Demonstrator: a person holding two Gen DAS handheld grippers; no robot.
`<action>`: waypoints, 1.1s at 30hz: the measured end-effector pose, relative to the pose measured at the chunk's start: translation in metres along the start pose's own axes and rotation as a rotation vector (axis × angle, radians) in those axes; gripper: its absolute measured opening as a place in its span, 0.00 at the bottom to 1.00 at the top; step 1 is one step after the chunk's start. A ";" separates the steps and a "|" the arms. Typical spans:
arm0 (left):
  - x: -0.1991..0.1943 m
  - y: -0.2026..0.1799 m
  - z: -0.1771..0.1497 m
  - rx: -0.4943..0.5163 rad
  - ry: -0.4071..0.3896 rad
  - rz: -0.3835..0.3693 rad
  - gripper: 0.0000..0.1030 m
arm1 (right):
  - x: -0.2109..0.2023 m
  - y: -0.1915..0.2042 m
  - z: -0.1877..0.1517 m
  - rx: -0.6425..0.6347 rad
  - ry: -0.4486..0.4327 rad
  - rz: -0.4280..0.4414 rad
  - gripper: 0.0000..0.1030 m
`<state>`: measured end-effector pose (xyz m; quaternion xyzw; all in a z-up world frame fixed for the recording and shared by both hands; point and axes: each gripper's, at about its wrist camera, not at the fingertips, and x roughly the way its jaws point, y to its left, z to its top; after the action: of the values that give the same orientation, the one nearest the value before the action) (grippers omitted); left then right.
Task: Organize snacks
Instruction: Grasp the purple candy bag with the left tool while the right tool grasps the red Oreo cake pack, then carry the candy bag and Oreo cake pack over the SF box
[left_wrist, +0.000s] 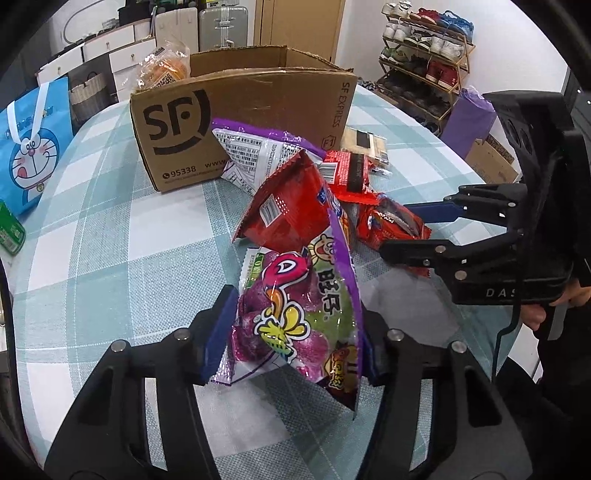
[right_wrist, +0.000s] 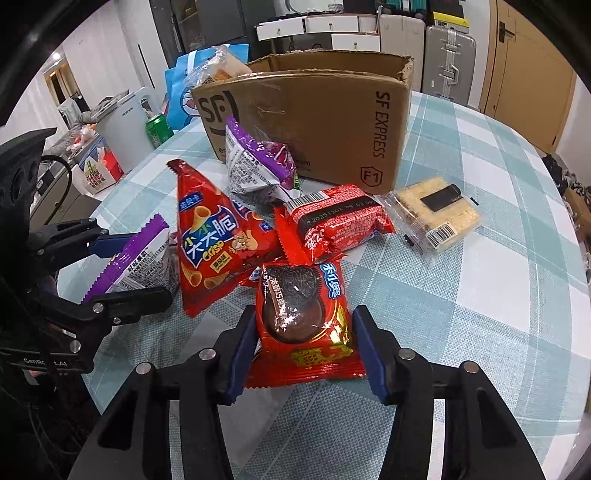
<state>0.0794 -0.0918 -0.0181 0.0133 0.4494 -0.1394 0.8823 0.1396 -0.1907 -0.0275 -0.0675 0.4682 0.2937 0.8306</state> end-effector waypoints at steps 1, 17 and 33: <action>-0.001 0.000 0.000 0.001 -0.004 -0.001 0.53 | -0.001 0.001 0.000 -0.007 -0.003 -0.002 0.46; -0.024 -0.001 0.002 0.001 -0.069 -0.007 0.53 | -0.029 0.004 0.000 -0.053 -0.082 0.001 0.44; -0.062 0.016 0.008 -0.058 -0.173 0.013 0.53 | -0.074 0.000 0.011 -0.007 -0.252 0.011 0.44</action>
<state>0.0553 -0.0634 0.0343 -0.0212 0.3752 -0.1211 0.9188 0.1194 -0.2176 0.0391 -0.0304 0.3593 0.3063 0.8810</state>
